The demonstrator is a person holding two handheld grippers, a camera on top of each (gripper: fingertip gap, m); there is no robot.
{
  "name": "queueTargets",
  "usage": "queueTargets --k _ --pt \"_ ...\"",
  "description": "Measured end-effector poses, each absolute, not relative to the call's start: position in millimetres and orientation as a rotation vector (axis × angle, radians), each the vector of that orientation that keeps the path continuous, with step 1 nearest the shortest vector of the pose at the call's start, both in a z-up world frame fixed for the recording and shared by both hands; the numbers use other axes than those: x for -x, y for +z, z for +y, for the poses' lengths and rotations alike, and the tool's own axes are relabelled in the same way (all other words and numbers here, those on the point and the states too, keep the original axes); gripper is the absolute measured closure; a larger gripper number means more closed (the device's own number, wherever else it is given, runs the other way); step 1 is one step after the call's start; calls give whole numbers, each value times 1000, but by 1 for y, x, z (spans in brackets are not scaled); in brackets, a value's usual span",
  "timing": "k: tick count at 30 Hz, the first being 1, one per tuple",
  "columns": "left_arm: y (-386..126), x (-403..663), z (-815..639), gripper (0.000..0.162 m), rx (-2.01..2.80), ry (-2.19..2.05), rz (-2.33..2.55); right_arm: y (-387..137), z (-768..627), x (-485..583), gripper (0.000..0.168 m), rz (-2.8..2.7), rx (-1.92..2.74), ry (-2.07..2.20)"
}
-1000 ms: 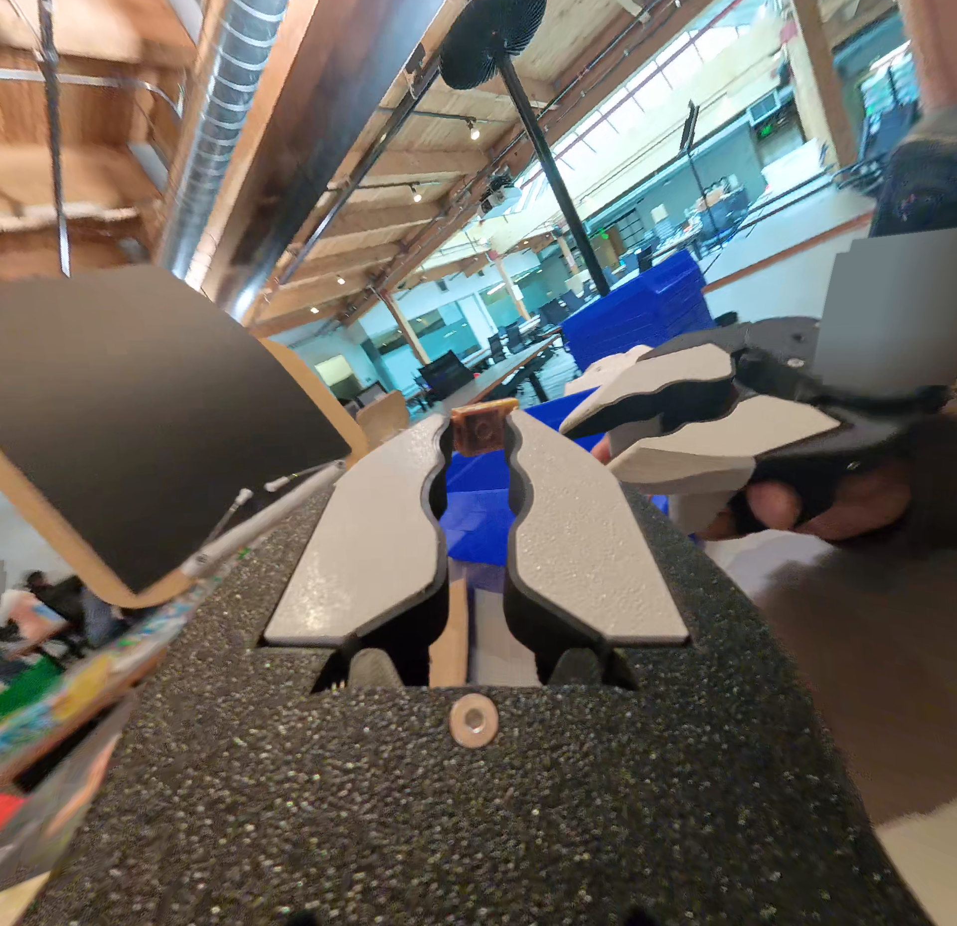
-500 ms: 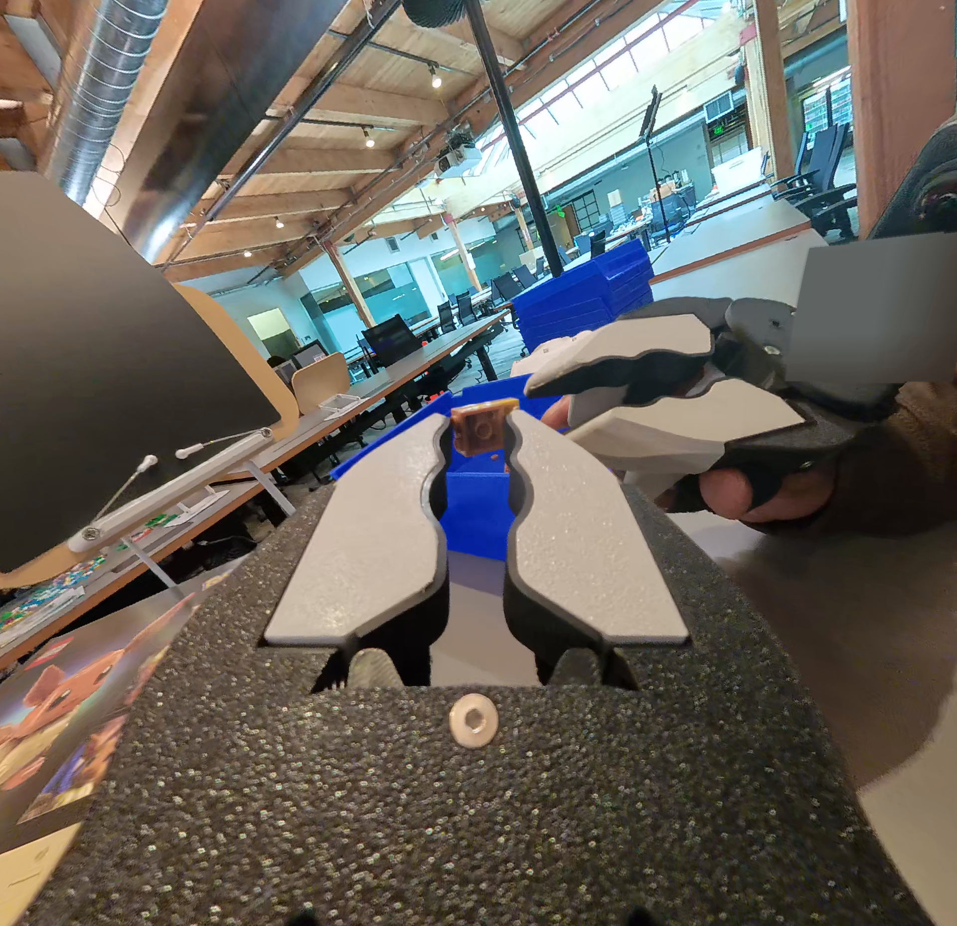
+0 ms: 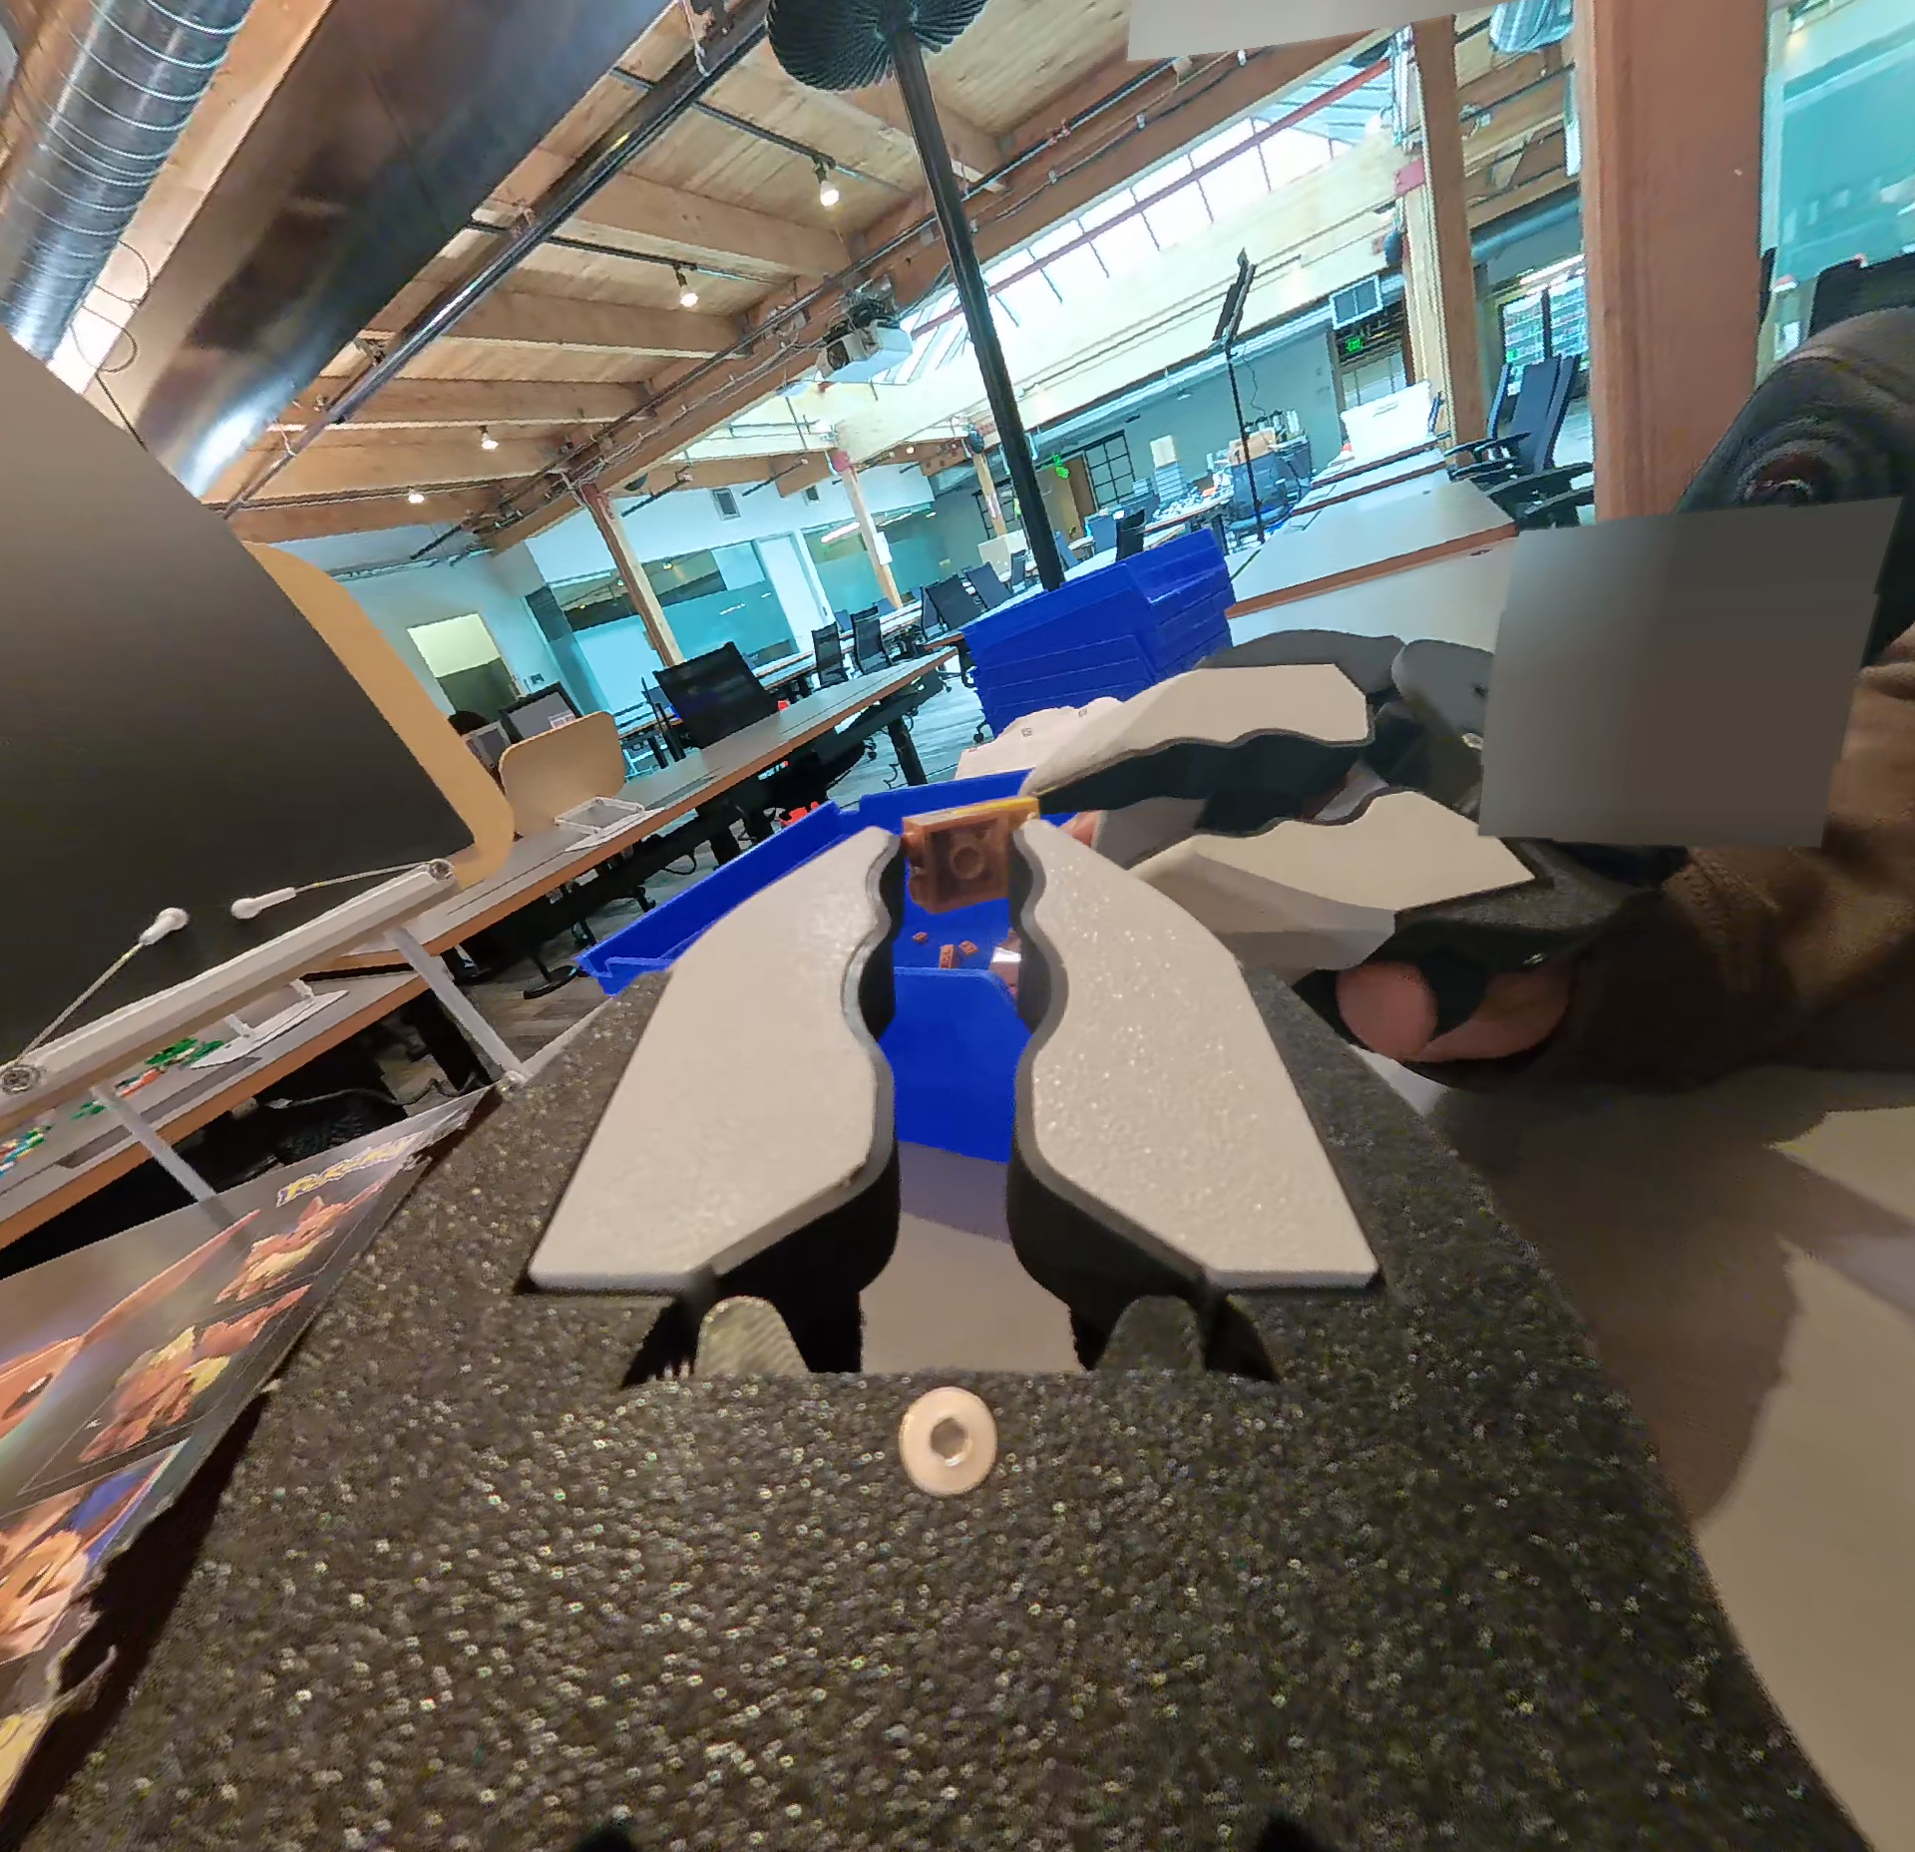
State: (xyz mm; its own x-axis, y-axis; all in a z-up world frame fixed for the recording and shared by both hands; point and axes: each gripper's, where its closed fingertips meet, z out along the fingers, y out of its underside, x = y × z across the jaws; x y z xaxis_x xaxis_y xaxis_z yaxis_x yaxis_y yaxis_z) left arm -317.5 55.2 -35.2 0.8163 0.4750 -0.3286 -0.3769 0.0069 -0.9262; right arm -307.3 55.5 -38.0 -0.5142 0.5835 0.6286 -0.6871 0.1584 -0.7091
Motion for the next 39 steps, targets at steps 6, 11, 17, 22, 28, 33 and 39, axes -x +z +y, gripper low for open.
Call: queueTargets --k 6,11,17,22,28,33,39 --pt "-38 311 61 143 1419 609 -70 -37 57 308 149 -1404 -109 1561" --pt "-38 309 63 143 1420 530 -81 -36 56 306 153 -1393 -149 1533" --pt "-38 306 63 144 1428 456 -85 -36 56 303 154 -1418 -171 1589" --pt "-40 305 63 144 1461 384 -101 -37 55 302 155 -1450 -204 1629" --pt "-43 303 65 144 1523 246 -150 -39 56 299 156 -1495 -269 1646" --pt "-50 301 67 145 1556 125 -196 -45 57 298 156 -1538 -326 1631" --pt "-50 303 67 144 1619 379 -108 -48 59 300 157 -1602 -270 1735"
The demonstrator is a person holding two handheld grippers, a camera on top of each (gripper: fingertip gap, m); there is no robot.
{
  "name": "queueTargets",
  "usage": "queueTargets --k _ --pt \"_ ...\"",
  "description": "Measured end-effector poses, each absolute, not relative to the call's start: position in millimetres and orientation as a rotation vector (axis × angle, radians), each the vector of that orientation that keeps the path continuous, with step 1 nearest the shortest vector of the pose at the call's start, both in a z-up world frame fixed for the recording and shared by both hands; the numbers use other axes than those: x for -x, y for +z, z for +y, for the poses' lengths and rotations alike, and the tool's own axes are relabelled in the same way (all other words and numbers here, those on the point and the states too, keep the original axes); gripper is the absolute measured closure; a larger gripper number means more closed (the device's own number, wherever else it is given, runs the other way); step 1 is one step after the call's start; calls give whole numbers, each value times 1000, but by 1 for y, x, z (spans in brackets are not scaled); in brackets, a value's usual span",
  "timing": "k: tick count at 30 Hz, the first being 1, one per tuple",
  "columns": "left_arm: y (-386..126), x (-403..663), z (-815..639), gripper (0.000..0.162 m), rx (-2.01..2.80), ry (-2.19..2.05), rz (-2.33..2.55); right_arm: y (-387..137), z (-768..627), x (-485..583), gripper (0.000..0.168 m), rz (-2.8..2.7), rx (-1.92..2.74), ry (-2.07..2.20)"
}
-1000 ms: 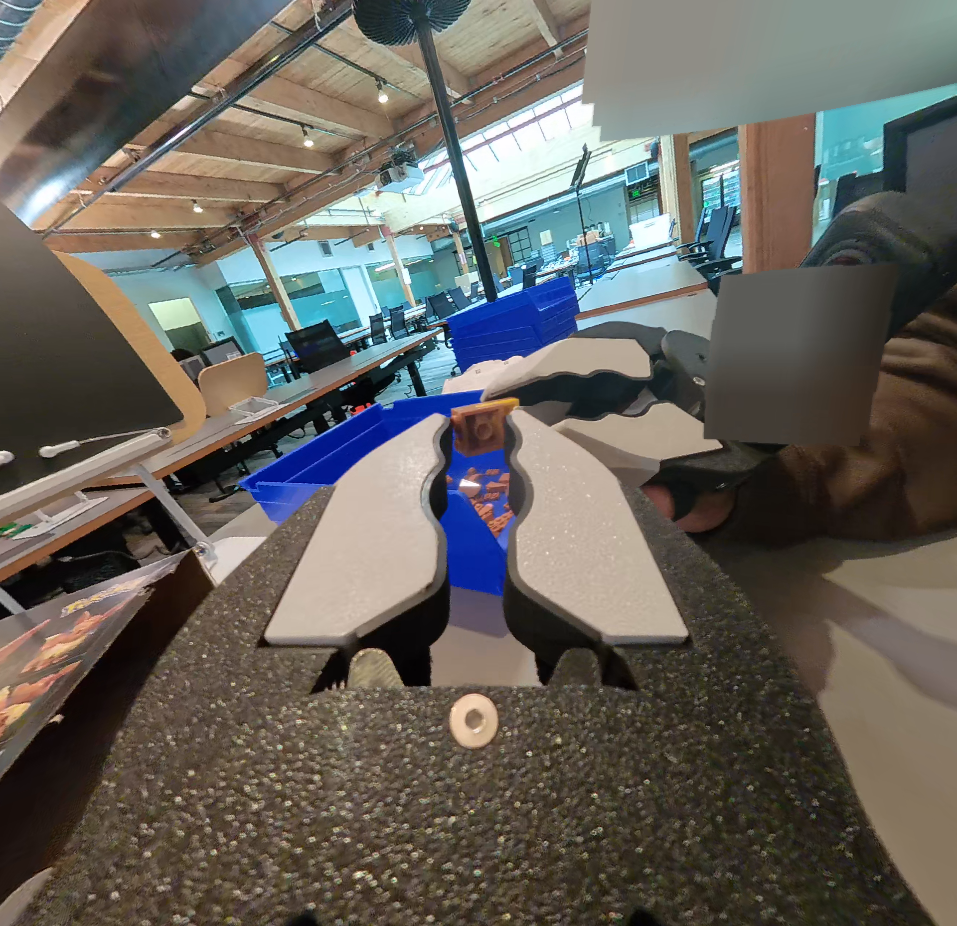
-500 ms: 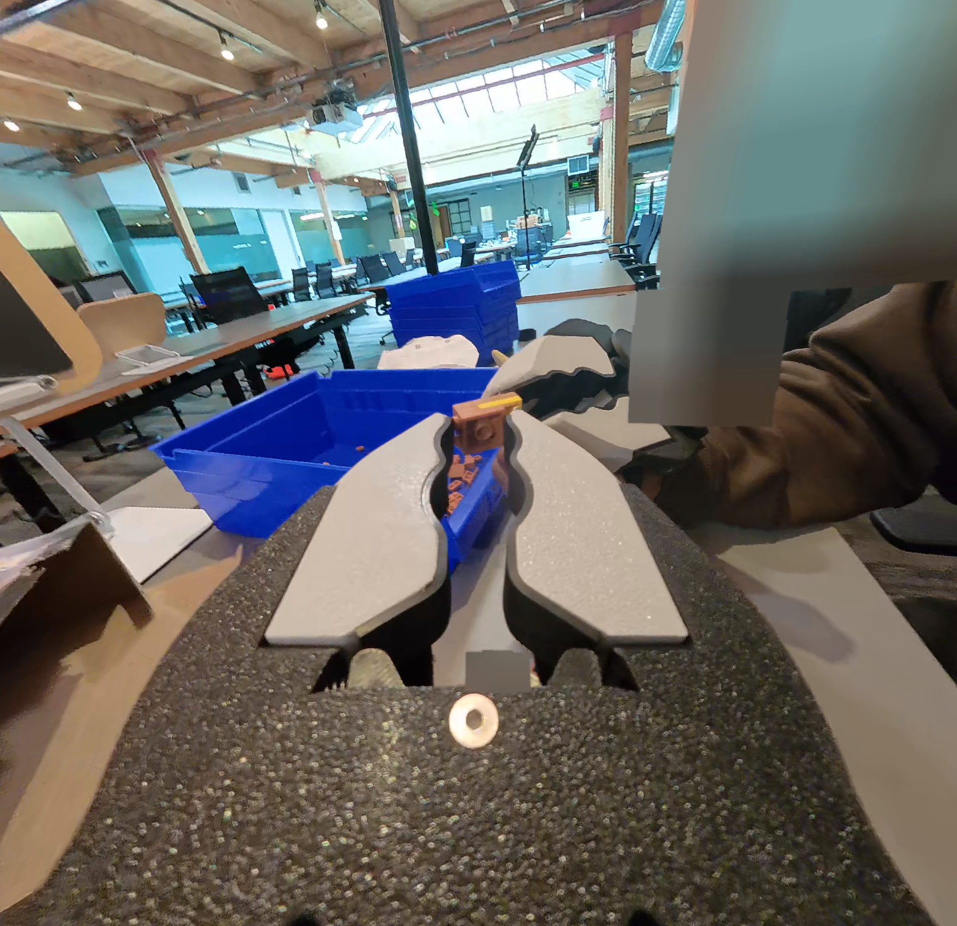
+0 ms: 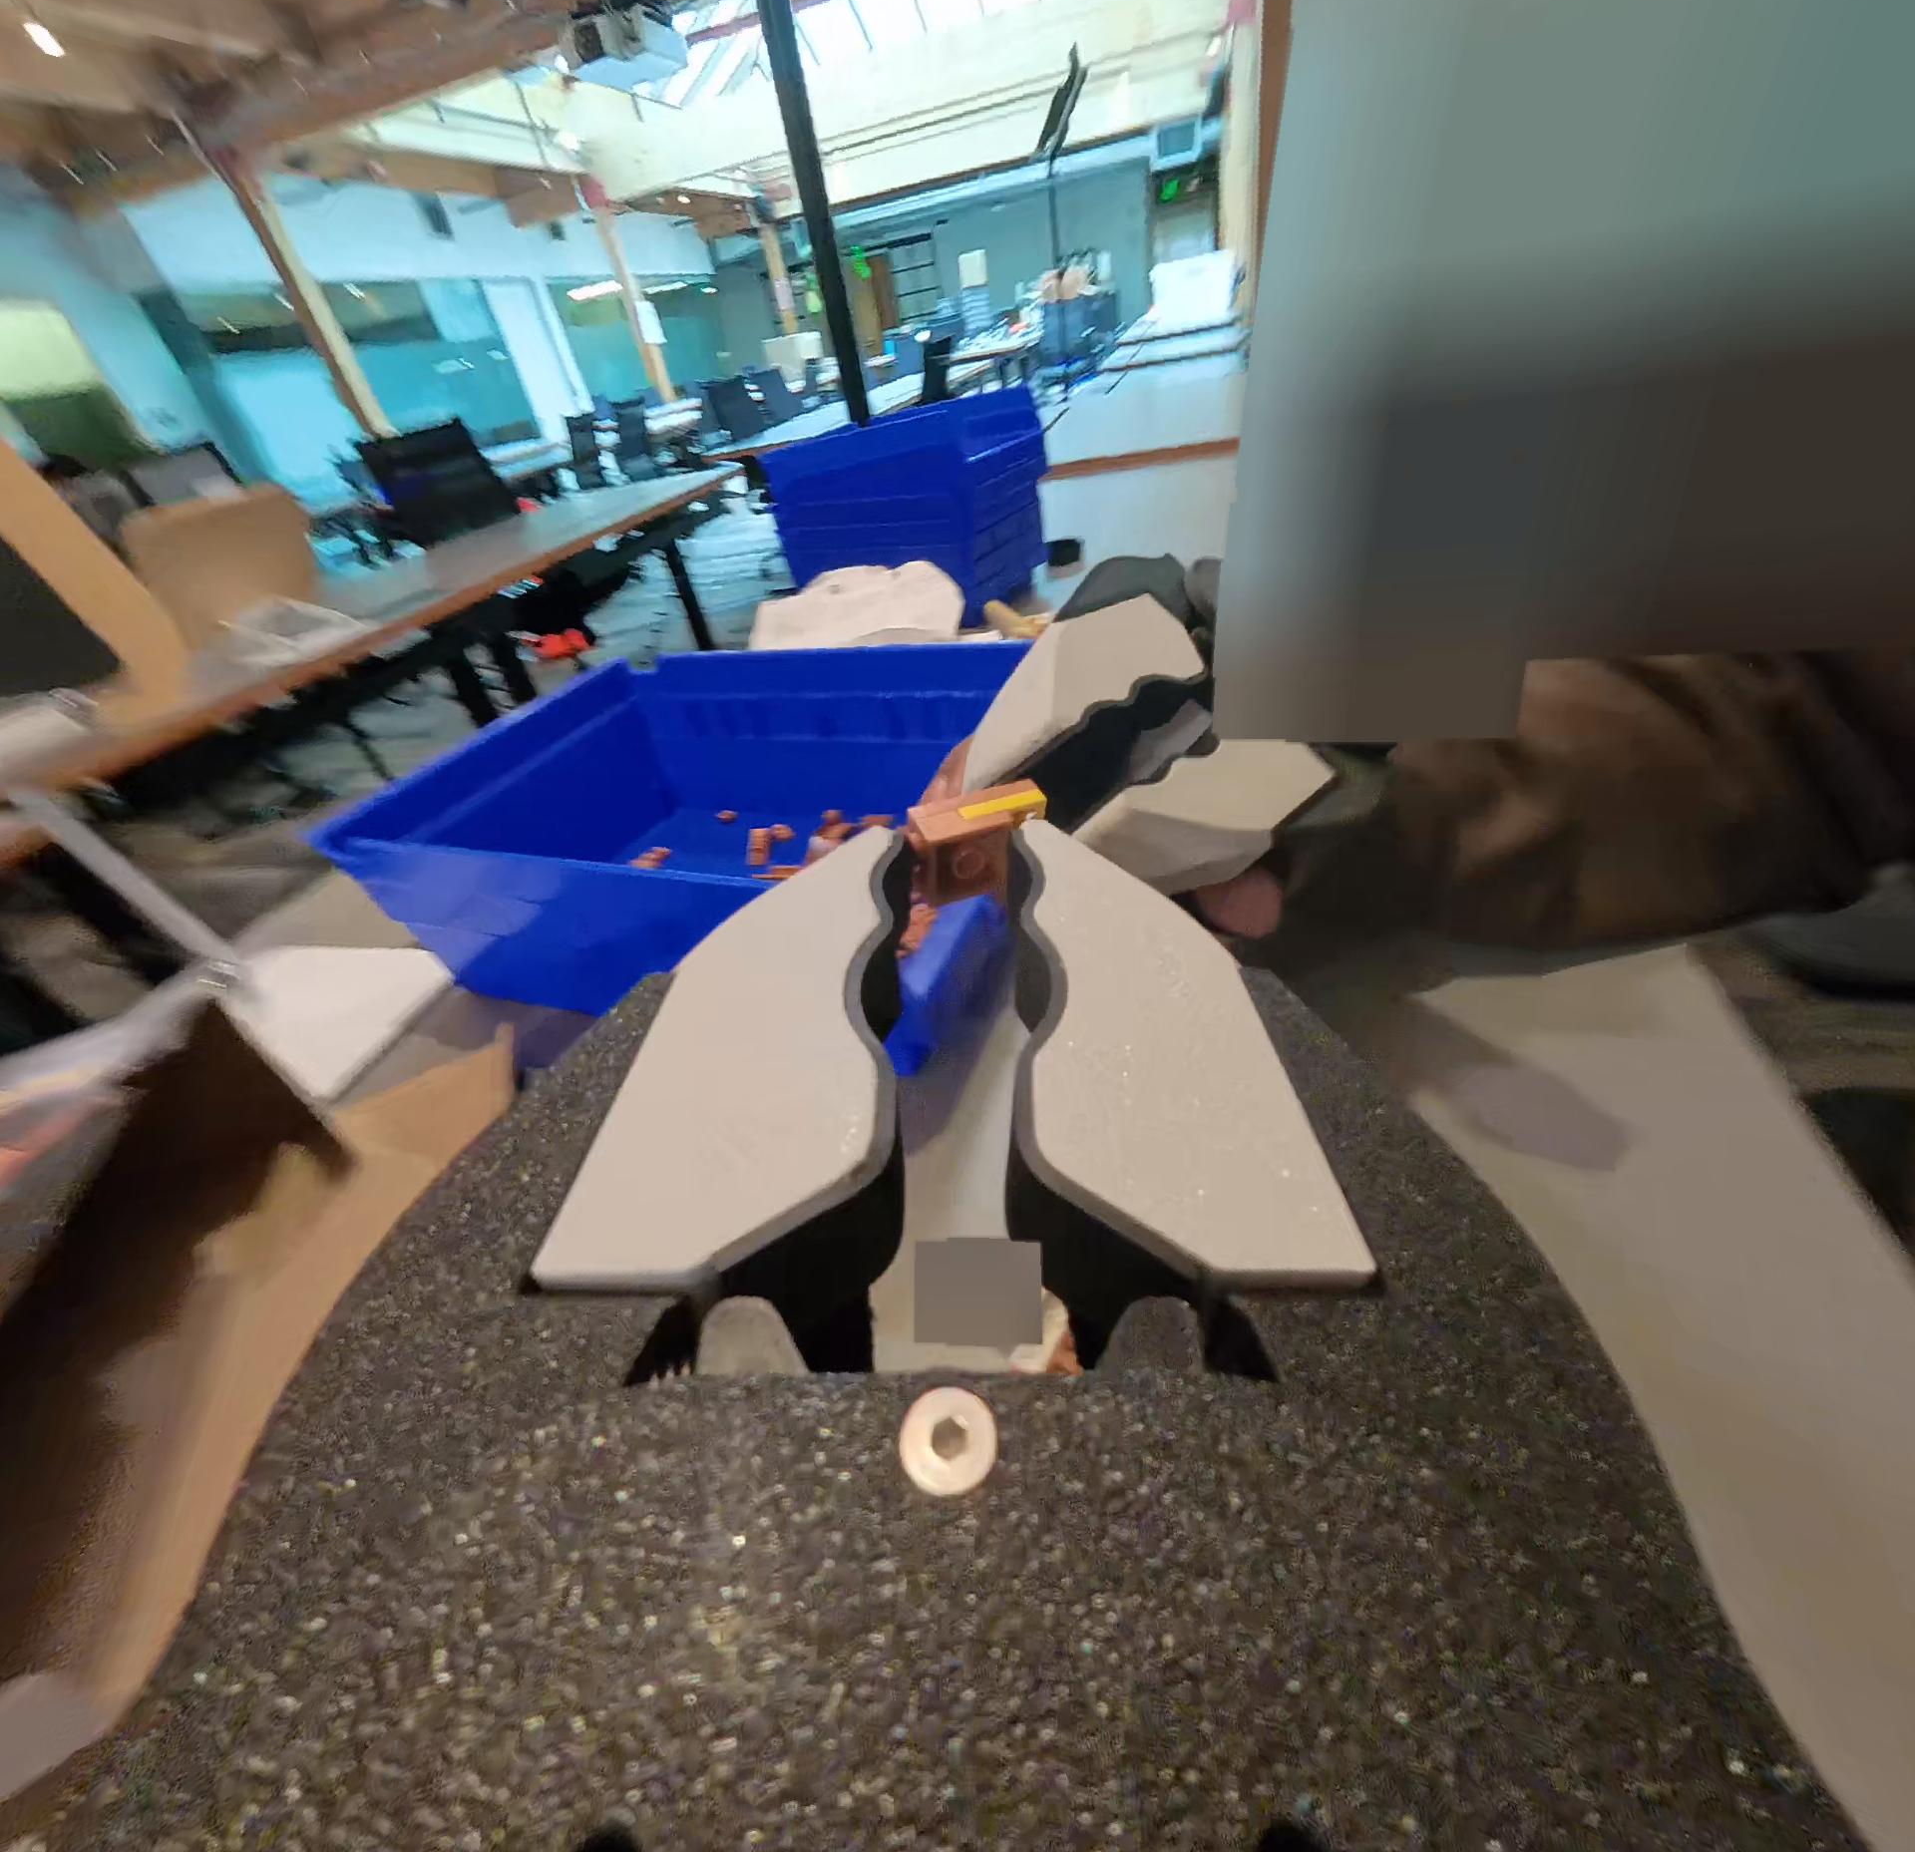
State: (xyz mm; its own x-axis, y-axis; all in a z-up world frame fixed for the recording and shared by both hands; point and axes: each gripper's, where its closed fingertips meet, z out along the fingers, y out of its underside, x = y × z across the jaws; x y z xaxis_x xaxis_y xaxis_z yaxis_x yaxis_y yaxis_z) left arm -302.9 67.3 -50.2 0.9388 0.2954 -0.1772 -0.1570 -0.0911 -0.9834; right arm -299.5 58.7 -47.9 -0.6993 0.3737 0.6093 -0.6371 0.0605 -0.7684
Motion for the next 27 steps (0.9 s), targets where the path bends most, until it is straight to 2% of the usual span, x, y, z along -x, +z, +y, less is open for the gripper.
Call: queueTargets --k 6,11,17,21,24,27 --pt "-45 310 61 144 1632 708 -23 -43 64 298 148 -1695 -154 2005" --pt "-47 310 62 144 1605 841 84 -48 60 304 133 -1965 108 2354" --pt "-54 301 70 144 1599 1127 362 -44 64 307 137 -2096 331 2669" --pt "-55 295 74 144 1574 1179 443 -58 56 301 142 -2251 332 2604" --pt "-58 297 73 144 1589 1202 462 -63 53 296 152 -2307 299 2576" --pt "-59 299 72 144 1597 1188 448 -63 52 299 152 -2293 301 2548"
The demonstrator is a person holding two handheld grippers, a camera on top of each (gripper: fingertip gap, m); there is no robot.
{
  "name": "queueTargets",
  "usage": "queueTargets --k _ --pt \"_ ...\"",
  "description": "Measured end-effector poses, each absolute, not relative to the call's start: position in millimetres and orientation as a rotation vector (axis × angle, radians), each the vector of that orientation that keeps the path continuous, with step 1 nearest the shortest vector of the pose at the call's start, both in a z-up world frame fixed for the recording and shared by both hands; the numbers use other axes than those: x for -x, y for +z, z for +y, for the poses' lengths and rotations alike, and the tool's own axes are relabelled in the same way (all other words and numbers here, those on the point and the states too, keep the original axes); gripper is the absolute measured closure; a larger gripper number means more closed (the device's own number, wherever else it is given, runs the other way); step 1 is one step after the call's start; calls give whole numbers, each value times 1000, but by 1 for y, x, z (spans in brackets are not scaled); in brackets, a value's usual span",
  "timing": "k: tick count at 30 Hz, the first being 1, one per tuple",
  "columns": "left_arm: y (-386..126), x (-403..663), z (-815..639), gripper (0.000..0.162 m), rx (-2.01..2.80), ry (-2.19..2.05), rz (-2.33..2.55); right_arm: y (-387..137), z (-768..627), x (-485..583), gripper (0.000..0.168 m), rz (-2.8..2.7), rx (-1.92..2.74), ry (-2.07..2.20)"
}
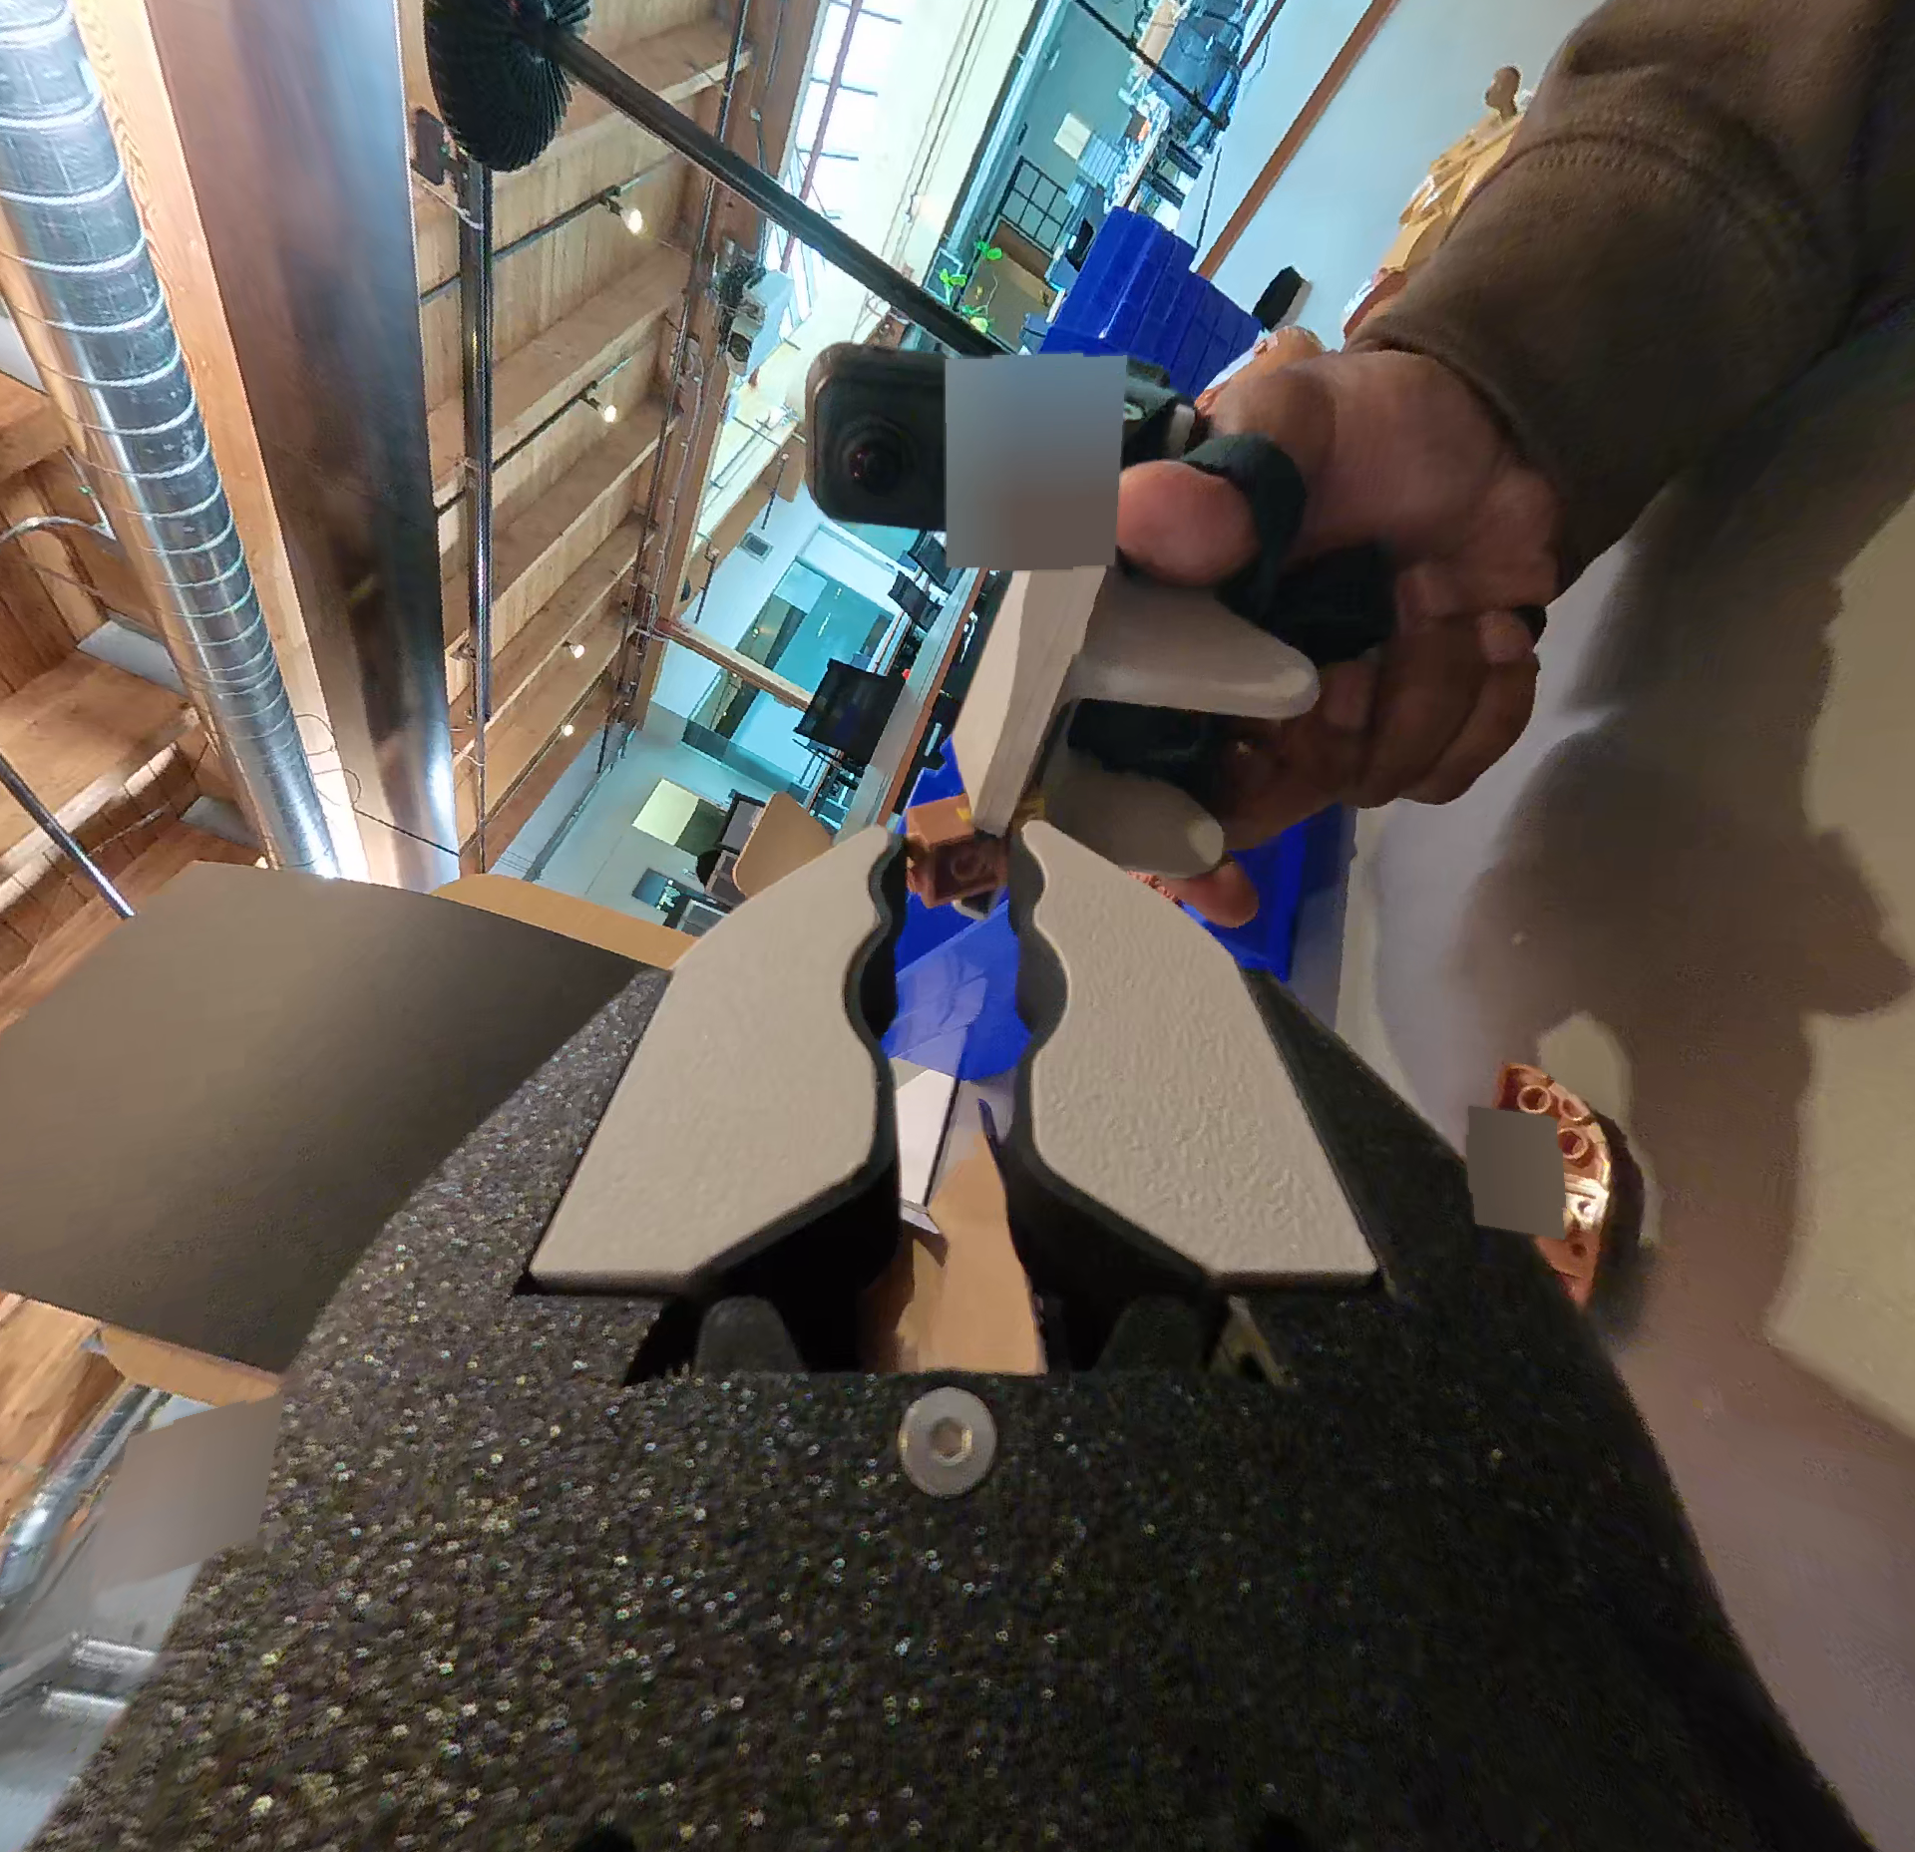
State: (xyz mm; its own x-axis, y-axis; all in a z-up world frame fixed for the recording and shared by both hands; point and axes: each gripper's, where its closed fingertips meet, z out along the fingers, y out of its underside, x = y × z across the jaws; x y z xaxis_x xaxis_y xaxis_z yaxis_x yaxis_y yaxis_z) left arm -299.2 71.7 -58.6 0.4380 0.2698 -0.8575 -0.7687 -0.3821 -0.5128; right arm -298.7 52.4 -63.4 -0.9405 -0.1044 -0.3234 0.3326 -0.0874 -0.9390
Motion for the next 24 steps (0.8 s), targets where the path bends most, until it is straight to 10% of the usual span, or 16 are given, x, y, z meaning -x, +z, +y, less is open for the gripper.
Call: queueTargets --k 24 --pt "-33 294 69 138 1383 153 -102 -44 63 297 152 1829 -98 -2444"
